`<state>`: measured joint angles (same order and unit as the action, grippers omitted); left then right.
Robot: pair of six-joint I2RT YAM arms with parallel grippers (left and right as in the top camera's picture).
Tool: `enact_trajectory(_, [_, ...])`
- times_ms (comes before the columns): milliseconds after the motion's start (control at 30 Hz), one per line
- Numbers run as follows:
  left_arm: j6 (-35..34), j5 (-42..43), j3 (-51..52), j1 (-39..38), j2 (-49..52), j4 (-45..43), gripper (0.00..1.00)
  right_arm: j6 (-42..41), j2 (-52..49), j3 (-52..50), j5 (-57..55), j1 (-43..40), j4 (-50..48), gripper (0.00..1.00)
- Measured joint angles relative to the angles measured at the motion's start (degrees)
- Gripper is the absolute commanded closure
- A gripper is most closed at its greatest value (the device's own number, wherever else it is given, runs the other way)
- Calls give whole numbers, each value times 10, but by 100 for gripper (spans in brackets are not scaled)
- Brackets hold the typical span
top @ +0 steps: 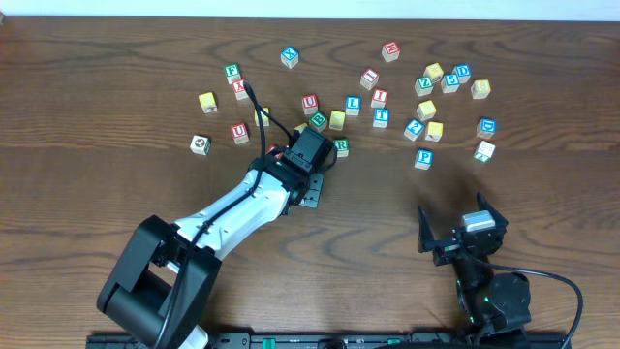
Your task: Spell out NEURIPS
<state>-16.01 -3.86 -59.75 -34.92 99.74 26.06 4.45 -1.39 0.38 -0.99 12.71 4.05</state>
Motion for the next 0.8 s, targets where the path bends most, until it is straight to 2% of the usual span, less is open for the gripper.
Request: enact_trajectory(800, [-20,18,0,0,0,21,93,0,0,0,0,0,0,1])
